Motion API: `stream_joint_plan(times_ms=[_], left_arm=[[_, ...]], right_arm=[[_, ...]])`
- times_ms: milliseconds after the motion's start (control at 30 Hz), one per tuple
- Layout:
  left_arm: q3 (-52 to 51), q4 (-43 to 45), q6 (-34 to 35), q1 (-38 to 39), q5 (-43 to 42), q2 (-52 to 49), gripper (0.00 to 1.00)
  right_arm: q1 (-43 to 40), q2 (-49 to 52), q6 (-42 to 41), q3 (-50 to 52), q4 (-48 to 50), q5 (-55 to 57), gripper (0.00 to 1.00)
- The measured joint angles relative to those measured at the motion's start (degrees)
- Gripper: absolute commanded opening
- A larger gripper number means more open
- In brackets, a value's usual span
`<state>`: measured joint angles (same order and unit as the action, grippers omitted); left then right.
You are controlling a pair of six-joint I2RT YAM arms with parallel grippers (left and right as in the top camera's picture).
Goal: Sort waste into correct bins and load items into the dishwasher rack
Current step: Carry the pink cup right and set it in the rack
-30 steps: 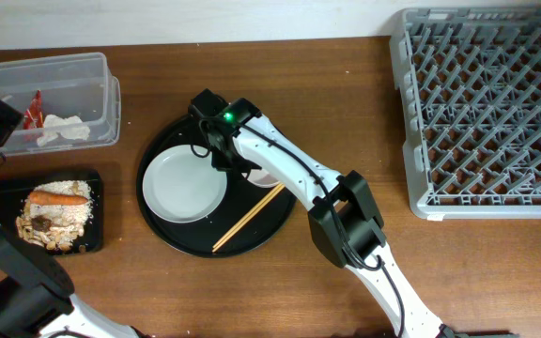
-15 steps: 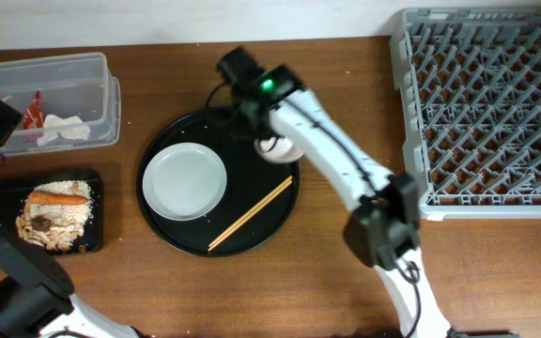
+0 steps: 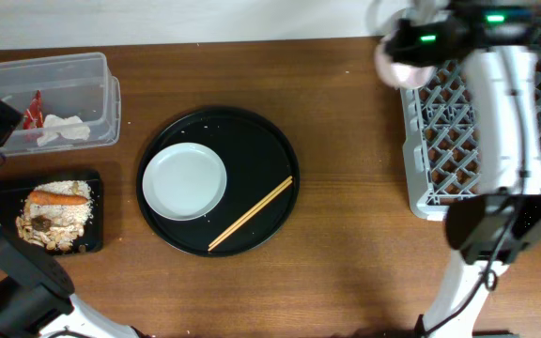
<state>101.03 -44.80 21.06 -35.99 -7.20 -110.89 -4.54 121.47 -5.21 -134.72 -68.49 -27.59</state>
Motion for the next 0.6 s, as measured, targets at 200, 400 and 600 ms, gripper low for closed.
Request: stream_joint_plan(times_ms=[200,400,600], left_arm=[[0.0,0.0,0.0,0.0,0.0,0.0,0.99],[0.0,0.0,0.0,0.0,0.0,0.0,0.99],[0.0,0.0,0.0,0.0,0.0,0.0,0.99]], right_arm=[[-14.9,3.0,5.2,0.0,0.4,-11.2,0.04],[-20.5,7.8,13.5,0.0,1.4,-27.7,0.05],[-19.7,15.6,16.8,0.0,6.7,-38.7,0.05]])
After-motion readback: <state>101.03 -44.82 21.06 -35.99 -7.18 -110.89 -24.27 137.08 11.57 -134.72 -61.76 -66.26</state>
